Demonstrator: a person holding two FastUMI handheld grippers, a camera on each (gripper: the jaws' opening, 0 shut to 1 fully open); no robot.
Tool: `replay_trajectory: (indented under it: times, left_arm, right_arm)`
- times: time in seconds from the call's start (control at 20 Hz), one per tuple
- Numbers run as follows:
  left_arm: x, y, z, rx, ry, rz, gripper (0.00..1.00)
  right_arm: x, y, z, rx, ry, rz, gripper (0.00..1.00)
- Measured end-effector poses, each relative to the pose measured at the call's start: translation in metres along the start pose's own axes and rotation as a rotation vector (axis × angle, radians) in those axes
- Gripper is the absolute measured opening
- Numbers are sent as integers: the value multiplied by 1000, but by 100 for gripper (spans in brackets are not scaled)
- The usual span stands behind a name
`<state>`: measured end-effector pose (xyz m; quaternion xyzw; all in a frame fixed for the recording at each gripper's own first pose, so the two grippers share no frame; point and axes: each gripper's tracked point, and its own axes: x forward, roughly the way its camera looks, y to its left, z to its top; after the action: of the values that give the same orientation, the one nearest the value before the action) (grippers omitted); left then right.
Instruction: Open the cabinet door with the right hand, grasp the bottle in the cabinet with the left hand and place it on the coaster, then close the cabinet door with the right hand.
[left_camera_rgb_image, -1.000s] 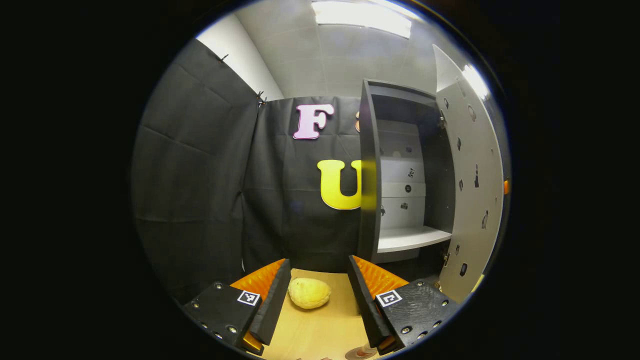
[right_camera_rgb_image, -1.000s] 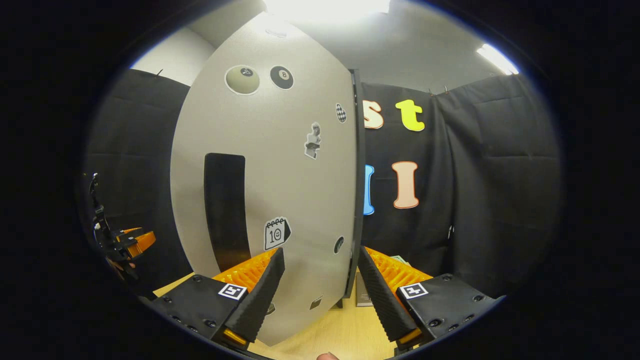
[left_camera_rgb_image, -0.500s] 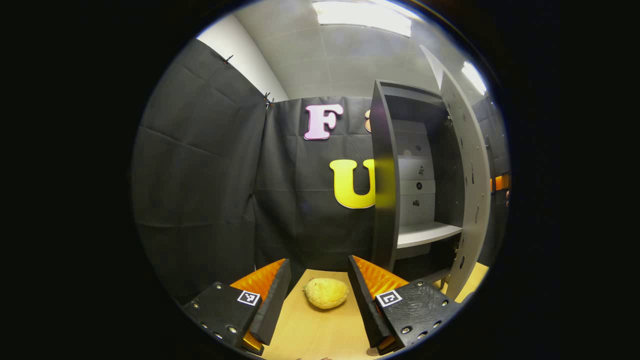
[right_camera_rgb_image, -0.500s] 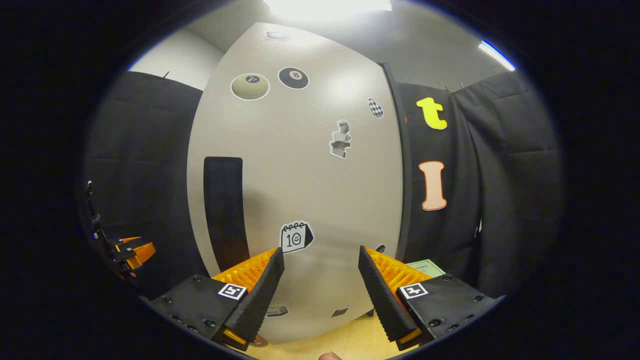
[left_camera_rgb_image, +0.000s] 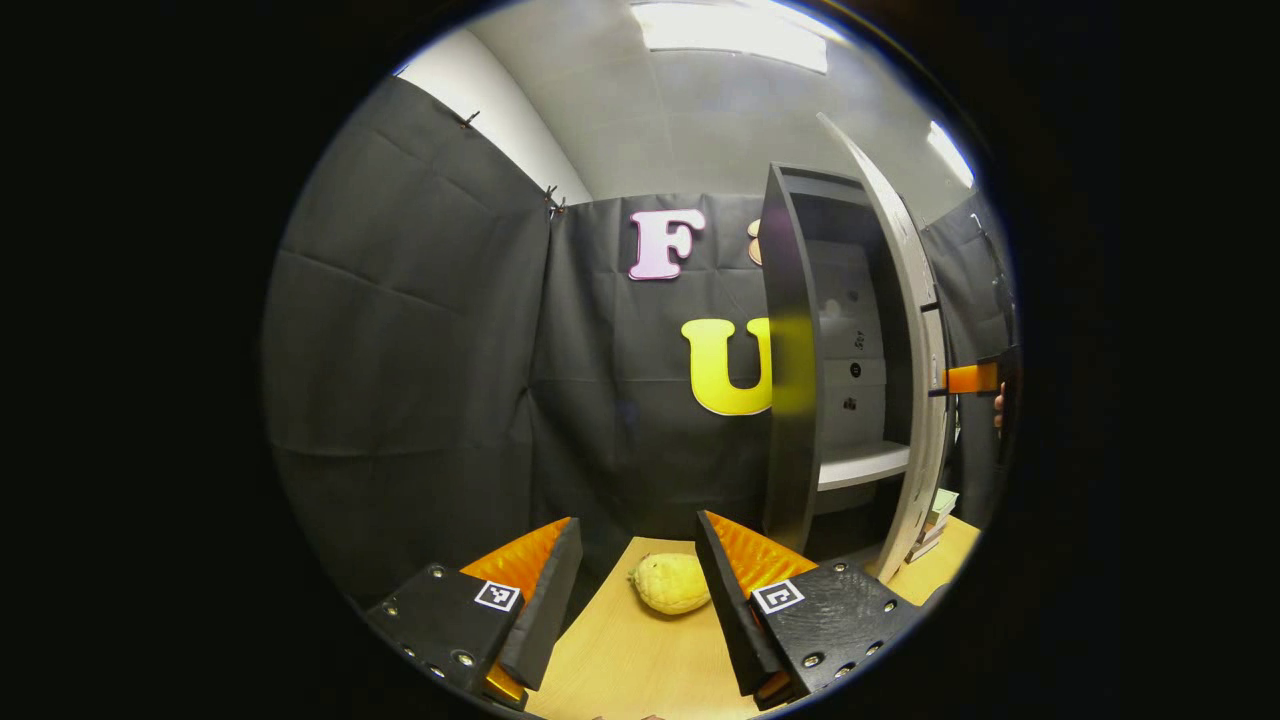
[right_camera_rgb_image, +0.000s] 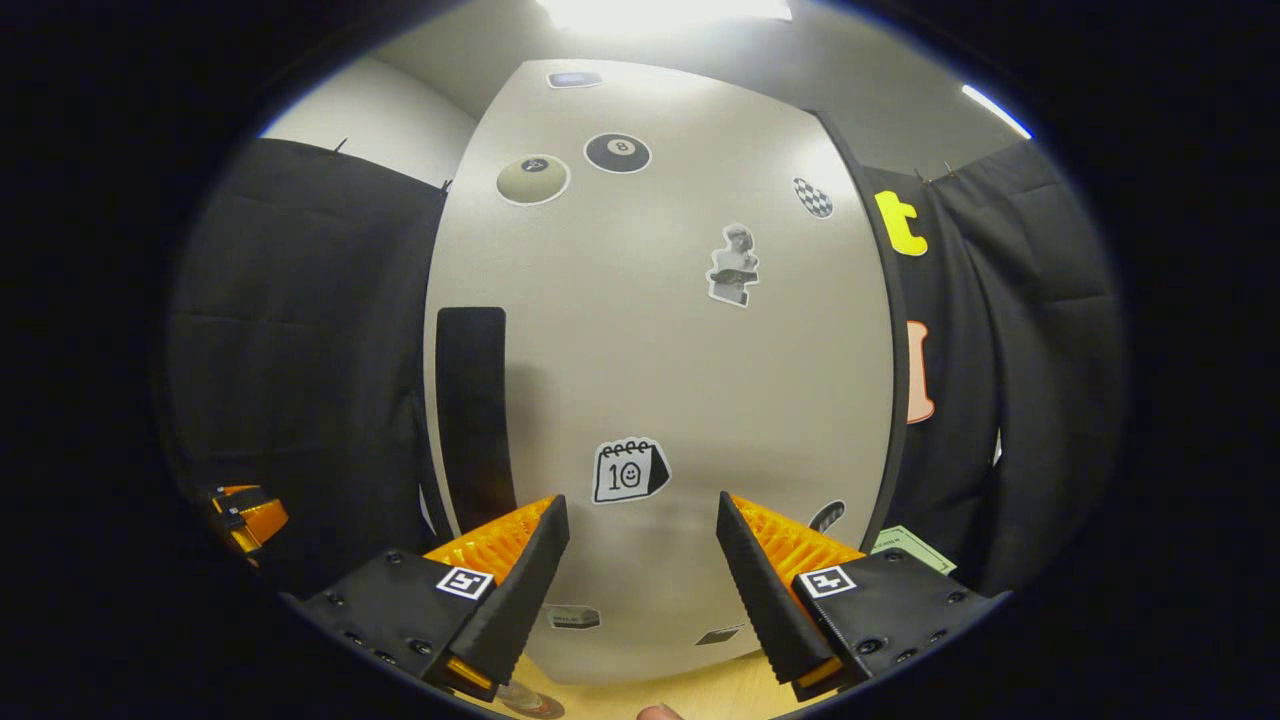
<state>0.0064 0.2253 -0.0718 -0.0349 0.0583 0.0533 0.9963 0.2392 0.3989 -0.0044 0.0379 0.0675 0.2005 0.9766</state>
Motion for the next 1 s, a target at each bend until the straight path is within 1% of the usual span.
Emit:
replay_trajectory:
  times: [0.25,0.3,0.35,0.4,0.45,0.5,0.55,0.6,0.85,0.9,1.0]
  left_arm:
    - [1,-10,-2,2,13,-8,66]
    - [1,-15,-1,1,12,-12,66]
    - [2,-20,1,0,9,-16,66]
    - [3,-25,2,-1,9,-19,66]
    - [2,-33,4,-3,9,-23,66]
    - [3,-41,7,-5,7,-28,66]
    - [3,-50,11,-6,4,-32,66]
    - [4,-61,14,-6,4,-32,66]
    - [-4,-124,28,11,6,-60,66]
    - [-5,-139,32,16,4,-65,64]
    - [-7,-167,38,17,0,-71,64]
  right_arm:
    - [20,2,-2,56,5,6,95]
    - [17,2,0,64,-1,9,91]
    - [13,2,3,68,-12,14,91]
    - [8,-1,8,63,-21,15,95]
    - [2,-7,11,52,-31,13,95]
    - [-5,-13,14,39,-39,11,93]
    - [-13,-21,16,28,-43,10,93]
    - [-22,-29,17,17,-43,8,96]
    - [-73,-87,14,-37,-42,-34,96]
    - [-82,-99,13,-49,-43,-44,96]
    - [-99,-123,10,-63,-46,-54,96]
